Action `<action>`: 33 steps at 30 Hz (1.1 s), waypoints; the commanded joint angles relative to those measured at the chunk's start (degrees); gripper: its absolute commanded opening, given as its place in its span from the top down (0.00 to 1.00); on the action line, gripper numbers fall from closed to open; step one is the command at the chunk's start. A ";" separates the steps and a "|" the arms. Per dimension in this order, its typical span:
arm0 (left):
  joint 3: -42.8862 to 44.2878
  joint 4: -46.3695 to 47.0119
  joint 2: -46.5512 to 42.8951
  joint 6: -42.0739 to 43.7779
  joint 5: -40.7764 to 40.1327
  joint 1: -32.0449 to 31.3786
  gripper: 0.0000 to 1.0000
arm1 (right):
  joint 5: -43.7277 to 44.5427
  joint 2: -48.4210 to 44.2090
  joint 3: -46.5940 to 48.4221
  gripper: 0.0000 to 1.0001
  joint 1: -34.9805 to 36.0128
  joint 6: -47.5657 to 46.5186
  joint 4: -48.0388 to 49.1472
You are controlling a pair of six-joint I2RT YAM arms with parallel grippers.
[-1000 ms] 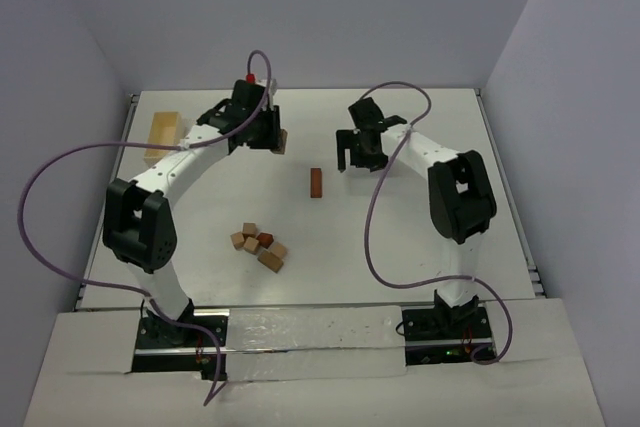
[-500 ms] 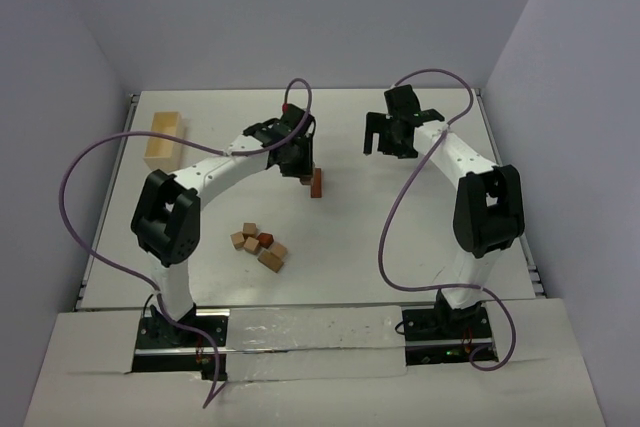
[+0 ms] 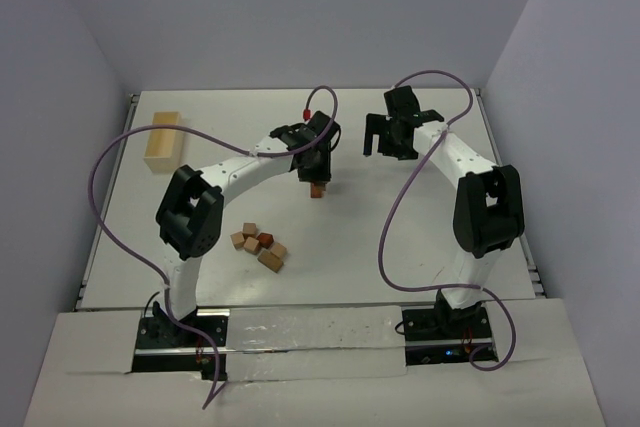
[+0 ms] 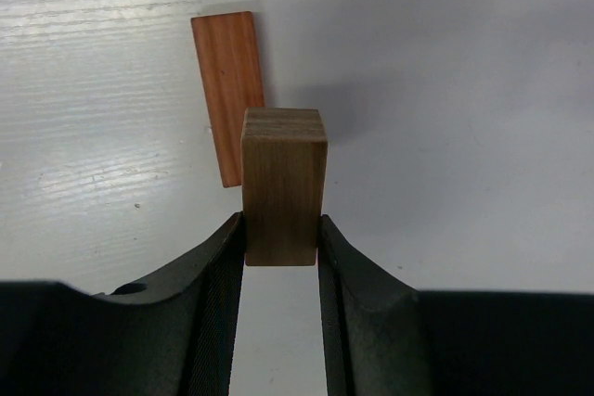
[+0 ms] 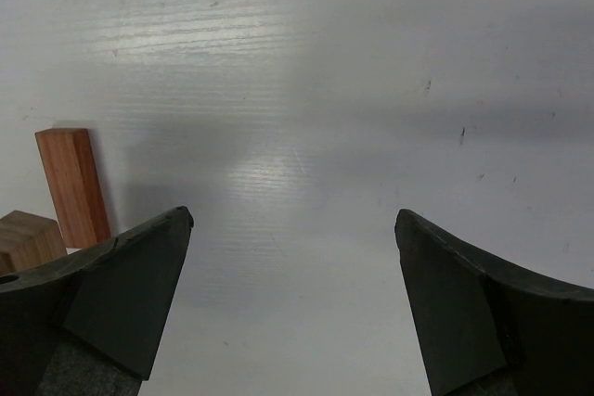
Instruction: Build the wood block tower
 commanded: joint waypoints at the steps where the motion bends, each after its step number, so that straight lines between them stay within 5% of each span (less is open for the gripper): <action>1: 2.67 -0.98 0.28 -0.74 -3.35 0.12 1.00 | 0.31 -2.30 -0.48 0.01 0.00 0.48 0.64; 33: 7.74 -2.76 5.87 -2.84 -3.13 1.26 1.00 | -0.92 -1.57 -0.92 0.00 -0.05 0.96 1.31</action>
